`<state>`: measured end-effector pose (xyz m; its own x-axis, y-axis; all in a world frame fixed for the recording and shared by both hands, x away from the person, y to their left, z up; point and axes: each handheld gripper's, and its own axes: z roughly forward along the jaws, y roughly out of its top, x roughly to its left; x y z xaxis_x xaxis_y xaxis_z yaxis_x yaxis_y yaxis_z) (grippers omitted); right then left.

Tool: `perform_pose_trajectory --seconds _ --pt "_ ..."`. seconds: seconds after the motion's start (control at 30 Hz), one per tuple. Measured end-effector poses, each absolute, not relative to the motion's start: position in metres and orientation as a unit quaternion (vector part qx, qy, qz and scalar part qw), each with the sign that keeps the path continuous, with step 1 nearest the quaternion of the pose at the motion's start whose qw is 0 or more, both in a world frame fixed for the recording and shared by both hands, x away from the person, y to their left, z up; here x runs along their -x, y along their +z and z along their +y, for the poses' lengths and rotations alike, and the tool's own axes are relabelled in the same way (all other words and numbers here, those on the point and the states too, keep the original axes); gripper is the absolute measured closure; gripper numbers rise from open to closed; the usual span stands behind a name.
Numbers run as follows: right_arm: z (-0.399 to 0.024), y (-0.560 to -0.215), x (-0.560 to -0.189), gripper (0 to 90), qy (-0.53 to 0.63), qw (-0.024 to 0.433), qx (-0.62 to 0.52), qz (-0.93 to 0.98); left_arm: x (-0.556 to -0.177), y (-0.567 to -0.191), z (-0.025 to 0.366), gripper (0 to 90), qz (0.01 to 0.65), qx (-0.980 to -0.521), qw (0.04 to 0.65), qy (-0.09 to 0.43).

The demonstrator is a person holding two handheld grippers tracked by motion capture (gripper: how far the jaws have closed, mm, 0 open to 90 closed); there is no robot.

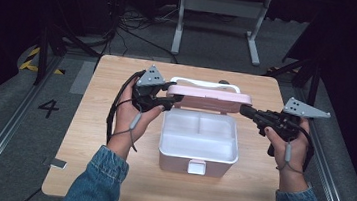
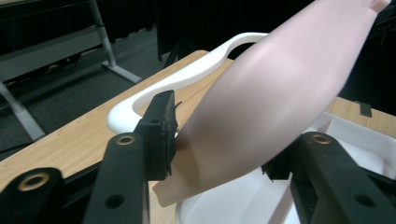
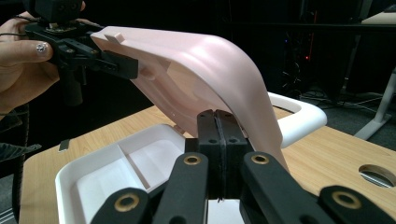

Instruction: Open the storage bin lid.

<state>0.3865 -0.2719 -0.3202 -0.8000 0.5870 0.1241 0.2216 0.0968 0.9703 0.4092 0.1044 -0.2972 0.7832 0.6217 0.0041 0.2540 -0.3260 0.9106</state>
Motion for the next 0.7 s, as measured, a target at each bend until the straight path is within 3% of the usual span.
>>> perform_pose_trajectory --seconds 0.1,0.7 --pt "-0.272 -0.321 -0.387 90.0 0.612 0.148 -0.278 0.726 -0.412 -0.296 0.107 62.9 0.28 -0.791 0.514 0.176" --pt "-0.306 -0.32 -0.376 78.6 0.605 0.144 -0.315 0.716 -0.426 -0.279 0.102 68.5 0.278 -0.82 0.463 0.191"
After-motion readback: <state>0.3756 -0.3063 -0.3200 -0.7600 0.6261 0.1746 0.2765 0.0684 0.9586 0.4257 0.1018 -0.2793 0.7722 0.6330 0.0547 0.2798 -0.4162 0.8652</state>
